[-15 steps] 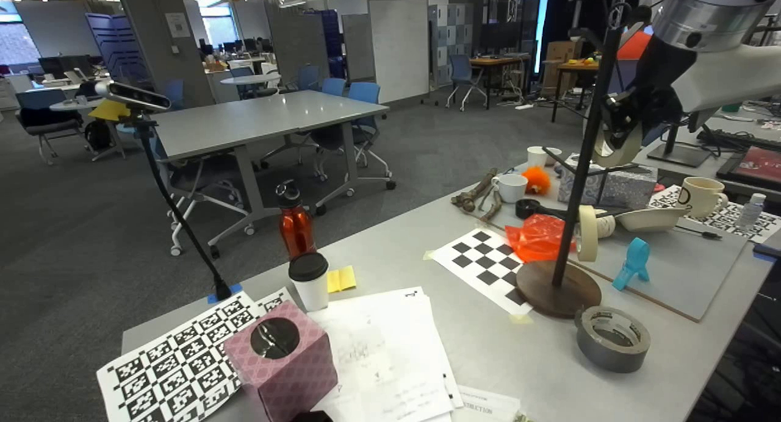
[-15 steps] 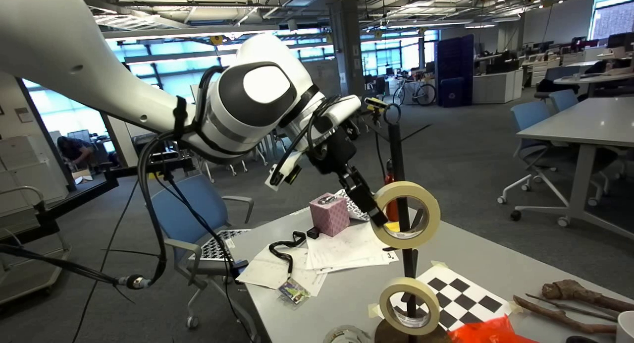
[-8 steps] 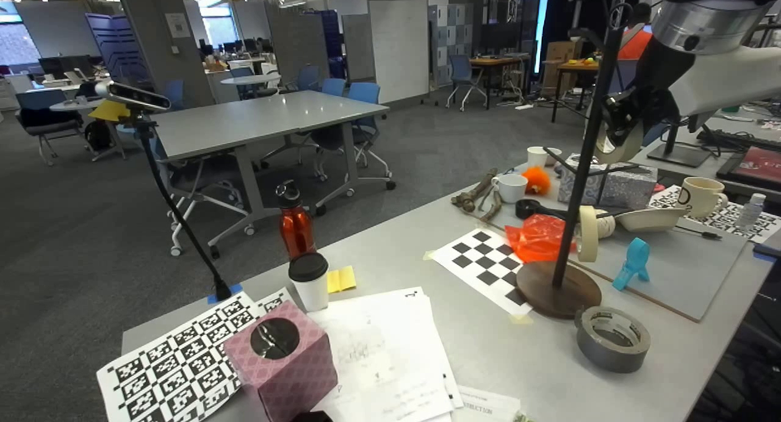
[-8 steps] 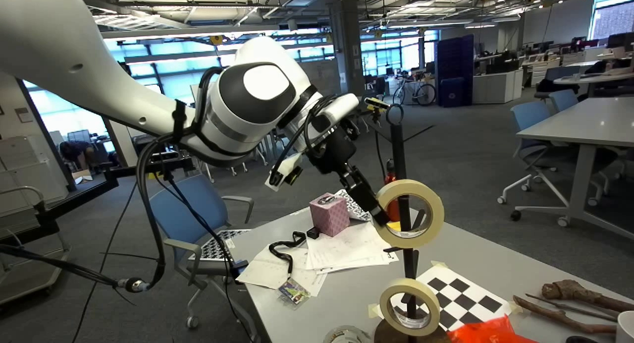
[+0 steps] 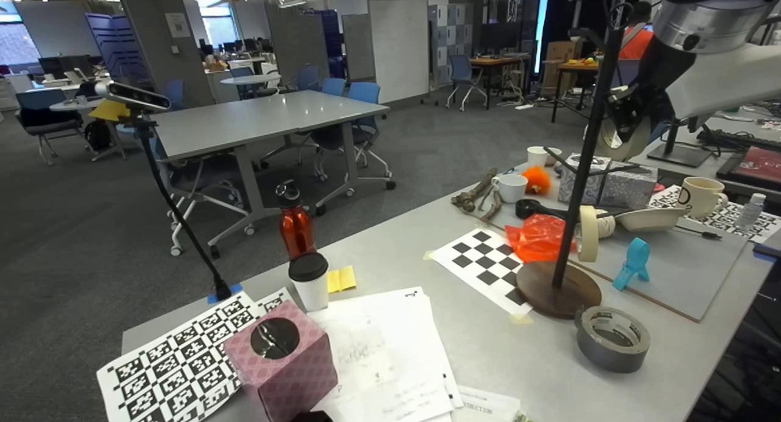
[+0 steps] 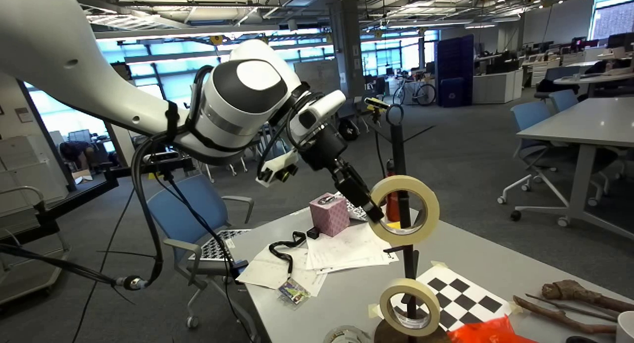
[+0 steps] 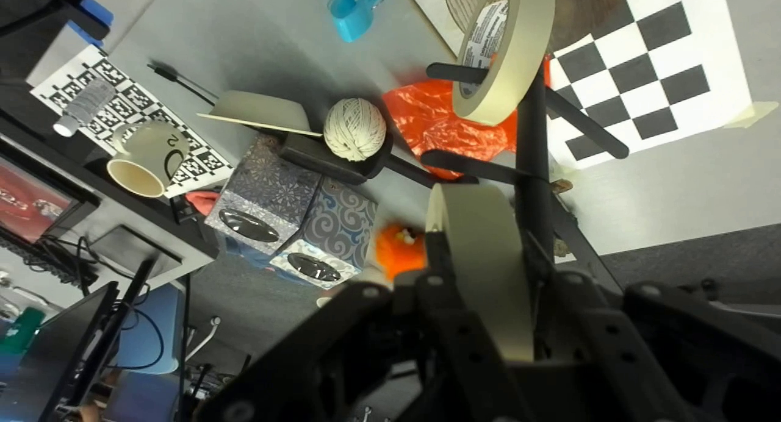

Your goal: Move the tape from the top and put it on the table

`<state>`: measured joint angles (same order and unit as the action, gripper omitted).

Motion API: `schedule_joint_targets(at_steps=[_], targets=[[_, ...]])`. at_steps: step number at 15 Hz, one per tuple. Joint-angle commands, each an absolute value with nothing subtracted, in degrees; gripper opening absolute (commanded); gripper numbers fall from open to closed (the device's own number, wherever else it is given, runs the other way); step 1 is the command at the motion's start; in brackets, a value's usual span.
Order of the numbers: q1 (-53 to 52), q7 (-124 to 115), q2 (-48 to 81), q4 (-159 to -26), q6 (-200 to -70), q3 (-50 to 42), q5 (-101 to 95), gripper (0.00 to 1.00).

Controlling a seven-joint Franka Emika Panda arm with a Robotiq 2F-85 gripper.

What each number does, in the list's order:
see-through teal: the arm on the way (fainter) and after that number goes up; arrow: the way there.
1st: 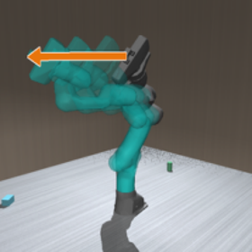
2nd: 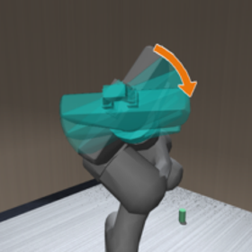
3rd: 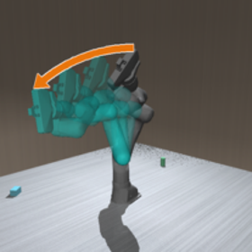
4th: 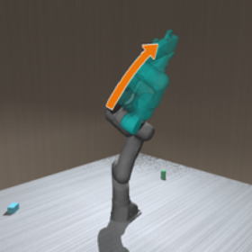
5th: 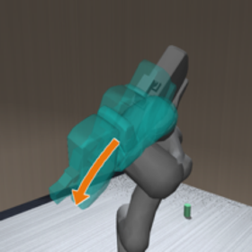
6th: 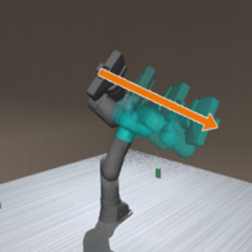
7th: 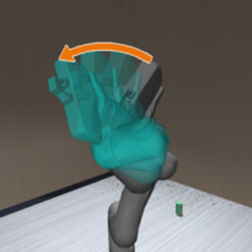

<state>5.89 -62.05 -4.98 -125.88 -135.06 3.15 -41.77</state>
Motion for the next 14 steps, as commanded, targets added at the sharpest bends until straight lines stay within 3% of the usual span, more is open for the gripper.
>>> schedule_joint_targets(at_steps=[1, 14], targets=[[4.4, -65.2, -6.4, -125.5, -131.2, 2.9, -45.2, 0.07], [3.6, -67.4, -6.8, -125.5, -128.9, 2.9, -48.6, 0.07]])
